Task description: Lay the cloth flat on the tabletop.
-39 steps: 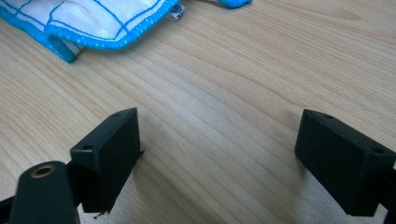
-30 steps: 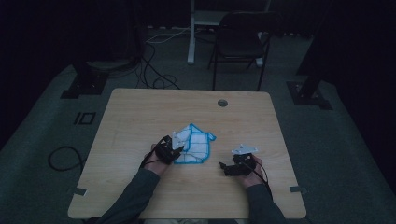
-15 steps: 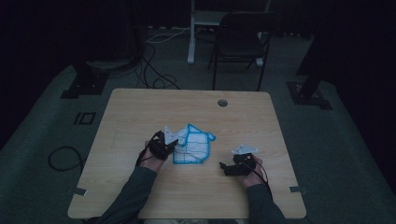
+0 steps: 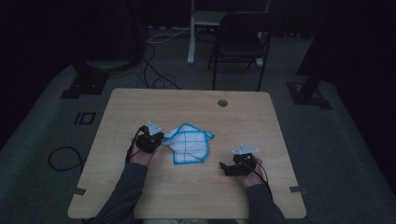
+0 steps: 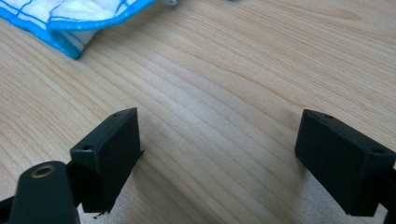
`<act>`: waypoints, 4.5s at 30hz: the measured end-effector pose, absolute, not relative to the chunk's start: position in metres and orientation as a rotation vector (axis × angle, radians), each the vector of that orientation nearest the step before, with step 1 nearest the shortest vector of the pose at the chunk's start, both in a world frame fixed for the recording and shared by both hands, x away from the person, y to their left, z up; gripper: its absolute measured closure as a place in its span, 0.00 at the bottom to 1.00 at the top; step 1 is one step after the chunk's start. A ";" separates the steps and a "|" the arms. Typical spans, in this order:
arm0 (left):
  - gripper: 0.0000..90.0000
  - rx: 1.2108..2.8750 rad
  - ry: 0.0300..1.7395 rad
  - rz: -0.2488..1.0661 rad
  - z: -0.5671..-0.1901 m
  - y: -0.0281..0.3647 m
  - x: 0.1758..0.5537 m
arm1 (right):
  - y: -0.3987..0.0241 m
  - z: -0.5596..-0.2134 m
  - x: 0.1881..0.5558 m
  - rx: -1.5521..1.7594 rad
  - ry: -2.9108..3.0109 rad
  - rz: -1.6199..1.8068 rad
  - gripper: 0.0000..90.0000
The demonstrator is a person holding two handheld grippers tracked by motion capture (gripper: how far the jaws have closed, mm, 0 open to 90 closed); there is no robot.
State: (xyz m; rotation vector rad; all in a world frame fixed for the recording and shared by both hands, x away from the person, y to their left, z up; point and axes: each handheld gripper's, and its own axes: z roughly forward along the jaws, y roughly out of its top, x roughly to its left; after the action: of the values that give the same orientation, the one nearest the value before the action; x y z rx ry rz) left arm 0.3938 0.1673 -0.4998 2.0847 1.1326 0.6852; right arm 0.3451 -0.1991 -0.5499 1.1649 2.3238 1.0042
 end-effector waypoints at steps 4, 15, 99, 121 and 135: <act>0.93 2.072 1.198 0.693 -0.505 0.179 0.397 | -0.199 -0.550 0.345 1.165 2.324 1.005 0.16; 0.87 2.034 1.189 0.742 -0.492 0.188 0.391 | -0.199 -0.550 0.345 1.165 2.324 1.005 0.16; 1.00 2.069 0.914 0.557 -0.488 0.116 0.359 | -0.199 -0.550 0.345 1.162 2.325 1.004 0.16; 0.99 2.096 0.942 0.527 -0.505 0.150 0.308 | -0.199 -0.550 0.345 1.163 2.324 1.006 0.16; 0.96 2.097 0.954 0.506 -0.510 0.162 0.264 | -0.199 -0.550 0.345 1.163 2.324 1.005 0.16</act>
State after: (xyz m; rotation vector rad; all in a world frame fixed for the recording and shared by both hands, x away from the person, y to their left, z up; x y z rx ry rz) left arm 0.2640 0.1624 -0.5104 2.0970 0.9540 0.5059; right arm 0.3452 -0.1992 -0.5500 1.1626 2.3243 1.0051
